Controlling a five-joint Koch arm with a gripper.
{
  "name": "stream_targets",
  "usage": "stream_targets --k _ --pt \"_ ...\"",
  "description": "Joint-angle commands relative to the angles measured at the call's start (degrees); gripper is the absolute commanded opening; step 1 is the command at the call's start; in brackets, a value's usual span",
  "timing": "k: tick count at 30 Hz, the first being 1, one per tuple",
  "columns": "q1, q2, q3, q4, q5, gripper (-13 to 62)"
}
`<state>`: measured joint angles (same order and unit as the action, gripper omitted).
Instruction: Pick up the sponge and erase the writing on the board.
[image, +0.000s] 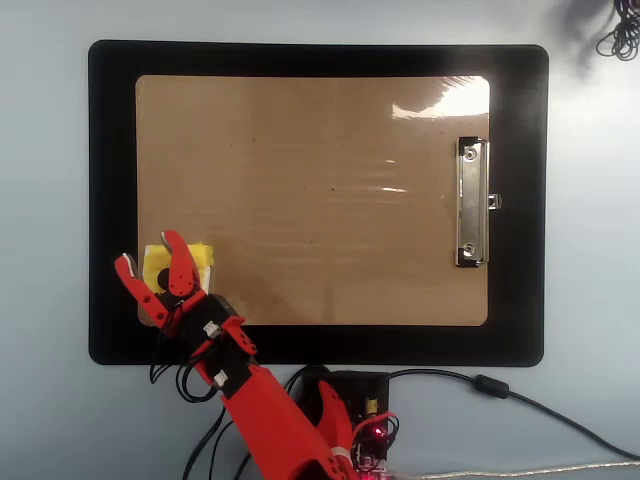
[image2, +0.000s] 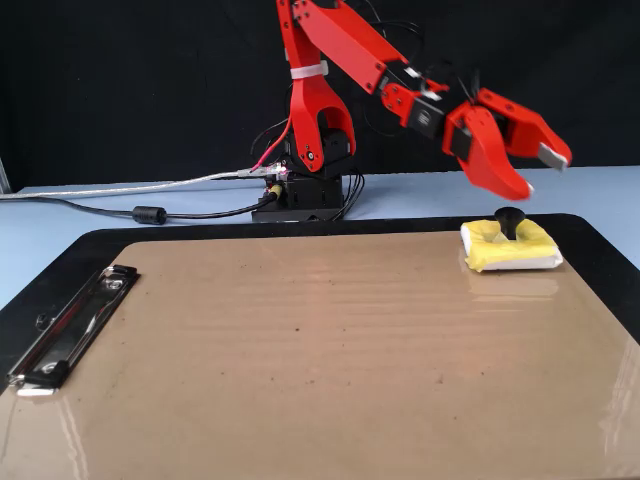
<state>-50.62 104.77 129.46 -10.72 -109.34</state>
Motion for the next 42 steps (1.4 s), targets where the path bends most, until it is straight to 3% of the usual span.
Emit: stream_targets --k 1,7,12,19,23,27,33,42 --pt "4.22 4.57 1.76 -1.23 5.01 32.3" --pt "17.05 22.5 9.32 1.85 13.18 30.7" --pt "25.14 29.88 7.03 19.25 26.02 29.6" --pt "38.32 30.15 -9.67 53.7 30.5 29.7" --pt "41.13 30.06 -12.13 80.33 30.67 30.0" --pt "43.15 30.06 -11.43 95.54 30.67 30.1" --pt "43.59 29.62 -4.39 97.91 30.41 30.1" --pt "43.86 28.04 5.8 86.92 30.15 30.1"
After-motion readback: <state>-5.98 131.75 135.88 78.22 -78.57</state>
